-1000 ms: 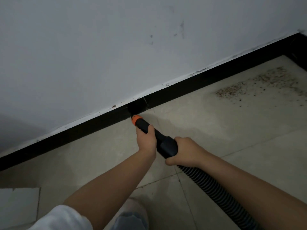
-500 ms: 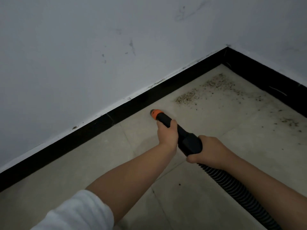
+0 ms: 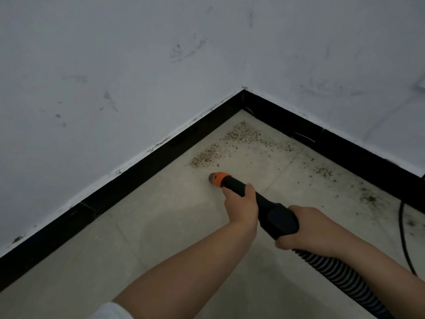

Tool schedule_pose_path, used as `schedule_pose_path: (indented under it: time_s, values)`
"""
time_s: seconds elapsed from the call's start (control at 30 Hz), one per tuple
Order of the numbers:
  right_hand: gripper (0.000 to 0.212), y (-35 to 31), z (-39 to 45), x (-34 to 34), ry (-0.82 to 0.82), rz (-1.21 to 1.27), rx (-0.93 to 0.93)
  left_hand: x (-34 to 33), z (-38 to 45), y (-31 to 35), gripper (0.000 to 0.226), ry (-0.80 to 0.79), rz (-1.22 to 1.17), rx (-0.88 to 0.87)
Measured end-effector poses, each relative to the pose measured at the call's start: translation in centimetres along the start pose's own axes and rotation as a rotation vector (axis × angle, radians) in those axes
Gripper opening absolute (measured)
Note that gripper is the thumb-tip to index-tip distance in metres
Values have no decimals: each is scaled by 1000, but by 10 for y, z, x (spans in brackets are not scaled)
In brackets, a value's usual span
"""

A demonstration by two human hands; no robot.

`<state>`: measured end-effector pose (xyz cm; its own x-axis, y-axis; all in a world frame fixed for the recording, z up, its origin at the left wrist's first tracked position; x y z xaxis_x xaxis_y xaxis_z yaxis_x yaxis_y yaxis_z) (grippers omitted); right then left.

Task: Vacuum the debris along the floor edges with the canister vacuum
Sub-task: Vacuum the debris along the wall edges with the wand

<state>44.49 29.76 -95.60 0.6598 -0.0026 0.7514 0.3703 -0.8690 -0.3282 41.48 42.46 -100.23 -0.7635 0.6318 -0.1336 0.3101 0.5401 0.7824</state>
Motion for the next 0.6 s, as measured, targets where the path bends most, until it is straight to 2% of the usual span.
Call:
schedule_pose_path:
  time_s: [0.3, 0.6]
  values:
    - [31, 23, 10, 1, 98, 90, -37, -29, 10, 4, 66, -88, 100, -26]
    - [30, 29, 17, 4, 45, 97, 0, -30, 13, -1, 62, -29, 44, -10]
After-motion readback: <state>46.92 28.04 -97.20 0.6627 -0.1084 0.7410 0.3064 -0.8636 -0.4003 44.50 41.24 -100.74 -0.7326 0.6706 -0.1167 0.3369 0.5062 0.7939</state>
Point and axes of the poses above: each hand's wrist, its own z-axis towards the middle knuckle, its own x-axis out of the back of the hand, y = z × x, the point moved 10 cm from there along z, towards the middle knuckle, and after that the axes turned 14 degrees about -z, right-handed, at the moved point
